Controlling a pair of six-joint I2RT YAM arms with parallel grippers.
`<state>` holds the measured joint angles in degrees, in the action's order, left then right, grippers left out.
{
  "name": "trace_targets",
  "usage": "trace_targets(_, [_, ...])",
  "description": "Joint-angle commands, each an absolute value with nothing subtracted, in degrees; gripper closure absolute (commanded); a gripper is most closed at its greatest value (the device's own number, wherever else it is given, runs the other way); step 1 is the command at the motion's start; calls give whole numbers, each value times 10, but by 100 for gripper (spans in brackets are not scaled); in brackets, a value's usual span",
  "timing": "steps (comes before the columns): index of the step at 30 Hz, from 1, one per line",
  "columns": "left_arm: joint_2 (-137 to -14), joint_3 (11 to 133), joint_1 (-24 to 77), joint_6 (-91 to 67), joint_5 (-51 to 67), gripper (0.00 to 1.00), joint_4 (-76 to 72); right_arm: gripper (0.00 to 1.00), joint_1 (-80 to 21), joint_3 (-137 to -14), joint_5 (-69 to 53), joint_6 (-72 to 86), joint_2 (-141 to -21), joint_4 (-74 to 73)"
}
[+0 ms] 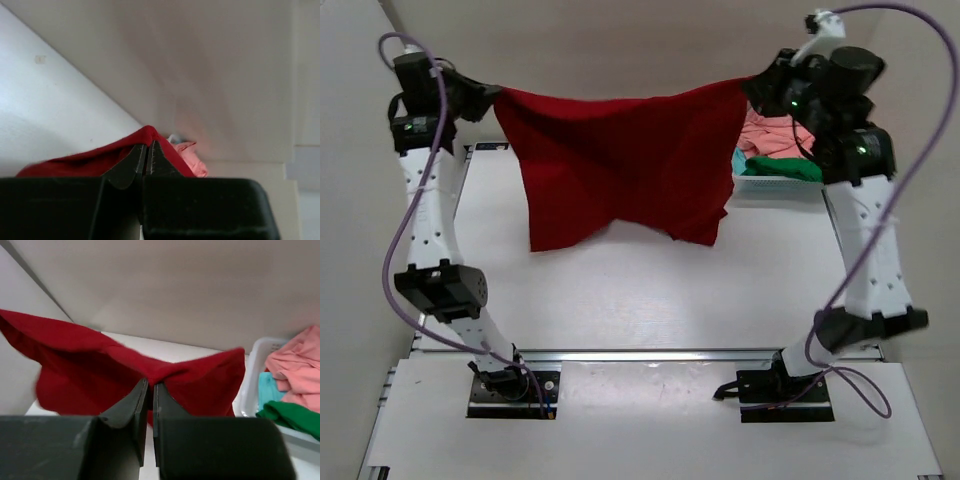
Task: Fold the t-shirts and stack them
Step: Flatten out the tshirt
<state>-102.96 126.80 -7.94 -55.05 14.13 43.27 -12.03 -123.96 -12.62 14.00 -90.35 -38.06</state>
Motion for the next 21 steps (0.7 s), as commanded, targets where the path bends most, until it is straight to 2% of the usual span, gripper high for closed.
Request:
trace_targets(1, [-952,1253,-101,-591,196,100,368,100,-103,-1186,-143,148,-835,-294])
trace_targets(4, [-974,1373,-105,-567,197,100,404,100,-61,-1263,-162,140,-828,-337])
trace_targets(7, [-920,1332,-119,-573,213,100,363,100,-29,-1258,-200,150,-797,-327])
trace_targets(9, [-863,1260,-134,-590,224,100,318,100,16,-1238,-255,169,-754,-286])
trace_targets(12, [-848,1302,-135,-566,222,99,330,100,116,-1234,-361,226,-731,-236])
trace_targets(15, [-838,1336,-132,-559,214,99,344,100,109,-1250,-380,241,-723,-213])
trace_targets(21, [-809,1253,-105,-572,215,99,333,100,175,-1245,-459,372,-749,-86])
